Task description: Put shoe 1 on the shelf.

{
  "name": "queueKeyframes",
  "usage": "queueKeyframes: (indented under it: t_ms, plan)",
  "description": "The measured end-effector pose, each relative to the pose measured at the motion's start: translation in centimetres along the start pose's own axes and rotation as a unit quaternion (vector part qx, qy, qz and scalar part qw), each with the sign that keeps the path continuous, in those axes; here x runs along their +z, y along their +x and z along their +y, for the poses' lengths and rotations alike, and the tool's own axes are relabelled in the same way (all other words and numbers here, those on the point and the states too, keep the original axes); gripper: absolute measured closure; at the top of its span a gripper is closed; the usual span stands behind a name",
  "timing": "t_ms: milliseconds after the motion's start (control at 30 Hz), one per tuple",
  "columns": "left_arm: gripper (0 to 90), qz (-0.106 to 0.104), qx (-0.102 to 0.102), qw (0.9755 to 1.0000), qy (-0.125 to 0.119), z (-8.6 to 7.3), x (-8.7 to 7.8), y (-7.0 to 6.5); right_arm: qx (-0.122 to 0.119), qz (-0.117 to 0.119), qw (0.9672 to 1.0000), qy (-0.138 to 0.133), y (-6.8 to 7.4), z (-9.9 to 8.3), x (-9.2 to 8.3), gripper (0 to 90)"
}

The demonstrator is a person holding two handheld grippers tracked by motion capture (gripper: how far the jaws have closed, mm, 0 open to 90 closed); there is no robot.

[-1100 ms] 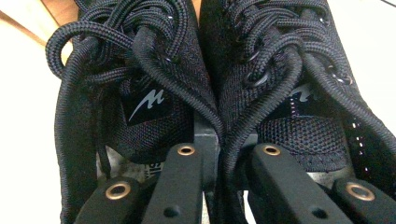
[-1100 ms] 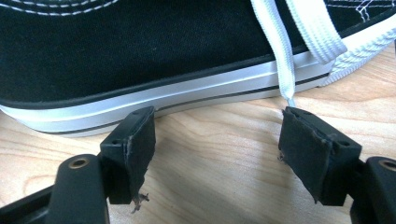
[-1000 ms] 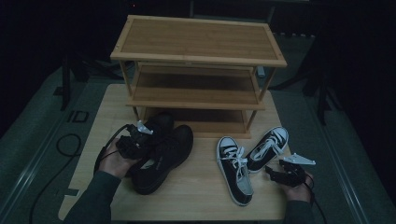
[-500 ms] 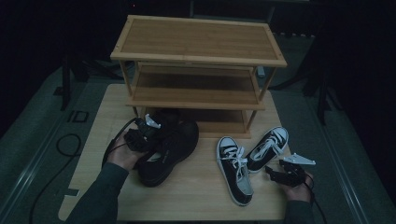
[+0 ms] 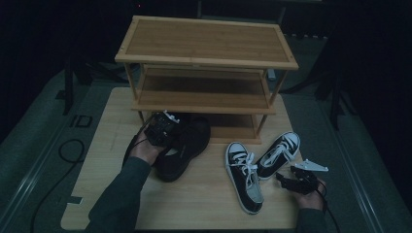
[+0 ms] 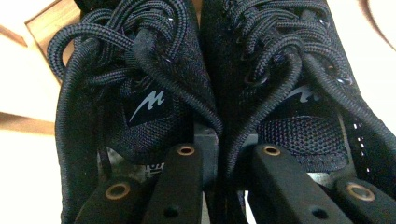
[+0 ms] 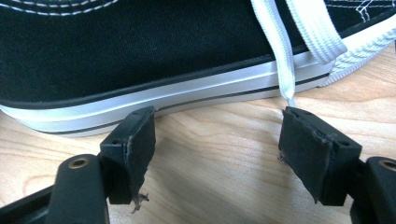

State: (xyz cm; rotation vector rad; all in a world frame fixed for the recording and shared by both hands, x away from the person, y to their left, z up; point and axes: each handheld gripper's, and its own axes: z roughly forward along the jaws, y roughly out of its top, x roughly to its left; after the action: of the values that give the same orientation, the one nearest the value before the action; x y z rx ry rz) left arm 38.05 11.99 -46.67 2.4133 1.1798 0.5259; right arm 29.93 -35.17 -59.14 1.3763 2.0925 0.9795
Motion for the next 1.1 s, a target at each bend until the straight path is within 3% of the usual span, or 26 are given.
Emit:
queueKeyframes:
  t_ms: [100,233,333,433,567,667,800,867,967,1100]
  plan:
    - [86.0,0.018,-0.003,0.9998,-0.001,0.8,0.9,-0.4,0.0,0.0,1.0,0.0,0.0,0.0,0.0,26.8]
    - [85.9,0.022,-0.021,0.9995,-0.003,1.4,1.8,-0.5,0.0,0.0,1.0,0.0,0.0,0.0,0.0,26.7]
    - [85.9,0.037,-0.023,0.9991,-0.001,1.8,2.5,-1.0,0.0,0.0,1.0,0.0,0.0,0.0,0.0,26.8]
    - [85.9,0.049,-0.04,0.998,-0.004,2.0,2.9,-1.2,0.0,0.0,1.0,0.0,0.0,0.0,0.0,26.7]
    - [85.9,0.065,-0.079,0.9947,-0.009,2.3,3.3,-1.3,0.0,0.0,1.0,0.0,0.0,0.0,0.0,26.8]
    - [85.8,0.086,-0.093,0.9919,-0.009,2.5,3.5,-1.5,0.0,0.0,1.0,0.0,0.0,0.0,0.0,26.8]
    - [81.6,0.099,-0.081,0.9917,-0.007,2.4,3.6,-1.6,0.0,0.0,1.0,0.0,0.0,0.0,0.0,26.8]
    - [68.2,0.101,-0.071,0.9923,0.0,2.2,3.5,-1.5,0.0,0.0,1.0,0.0,0.0,0.0,0.0,26.8]
    - [56.2,0.078,-0.07,0.9945,-0.002,1.8,3.0,-1.1,0.0,0.0,1.0,0.0,0.0,0.0,0.0,26.8]
    - [52.9,0.064,-0.054,0.9964,-0.011,1.2,1.8,-1.0,0.0,0.0,1.0,0.0,0.0,0.0,0.0,26.8]
